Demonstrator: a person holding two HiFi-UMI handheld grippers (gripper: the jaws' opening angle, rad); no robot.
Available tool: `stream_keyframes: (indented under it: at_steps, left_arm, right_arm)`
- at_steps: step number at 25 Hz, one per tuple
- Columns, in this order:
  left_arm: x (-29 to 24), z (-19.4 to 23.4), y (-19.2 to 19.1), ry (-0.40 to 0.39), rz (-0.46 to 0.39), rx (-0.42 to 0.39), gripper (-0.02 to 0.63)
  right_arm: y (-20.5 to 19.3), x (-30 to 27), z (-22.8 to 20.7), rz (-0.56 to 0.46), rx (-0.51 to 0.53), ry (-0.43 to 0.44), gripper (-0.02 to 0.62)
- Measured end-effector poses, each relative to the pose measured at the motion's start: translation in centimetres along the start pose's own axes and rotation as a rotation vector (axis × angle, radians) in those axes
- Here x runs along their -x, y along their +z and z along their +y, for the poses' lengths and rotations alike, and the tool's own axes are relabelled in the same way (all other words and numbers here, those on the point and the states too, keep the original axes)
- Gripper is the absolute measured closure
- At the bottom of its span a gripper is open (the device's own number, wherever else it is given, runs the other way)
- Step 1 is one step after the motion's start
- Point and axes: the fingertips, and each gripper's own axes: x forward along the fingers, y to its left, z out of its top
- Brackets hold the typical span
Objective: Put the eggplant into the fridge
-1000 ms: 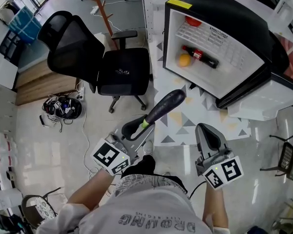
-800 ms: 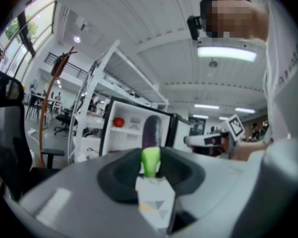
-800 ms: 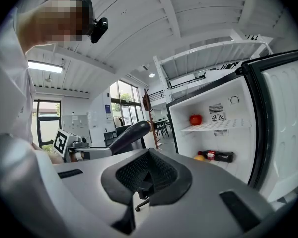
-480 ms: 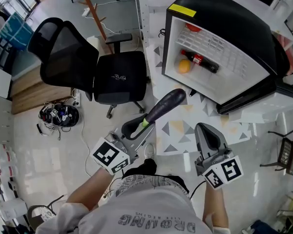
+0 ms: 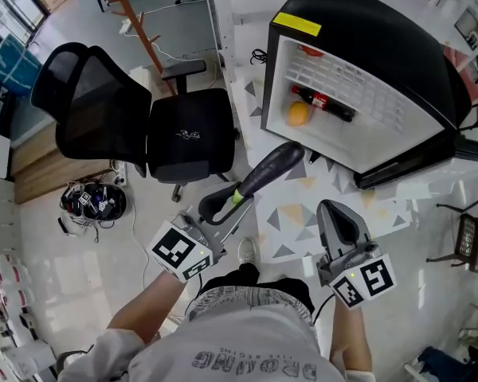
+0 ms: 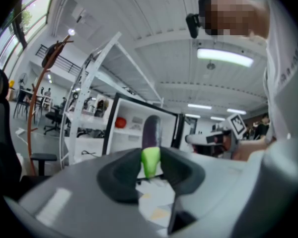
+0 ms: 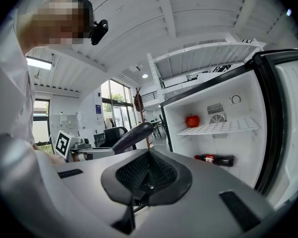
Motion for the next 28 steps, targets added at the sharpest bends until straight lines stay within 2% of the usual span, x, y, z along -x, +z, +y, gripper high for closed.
stream_keyframes:
  at_steps: [15, 28]
  left_arm:
    - [-5.5, 1.9, 1.9, -0.026, 0.004, -0.061, 0.48]
    - [-14.0, 2.7, 3.3, -0.02, 0.035, -0.139, 0.48]
  right_arm:
    - [0.5, -0.8, -3.2, -0.032, -0.022, -0.037, 0.594]
    - [1.1, -1.5, -8.2, -0.047, -0.045, 0.003, 0.594]
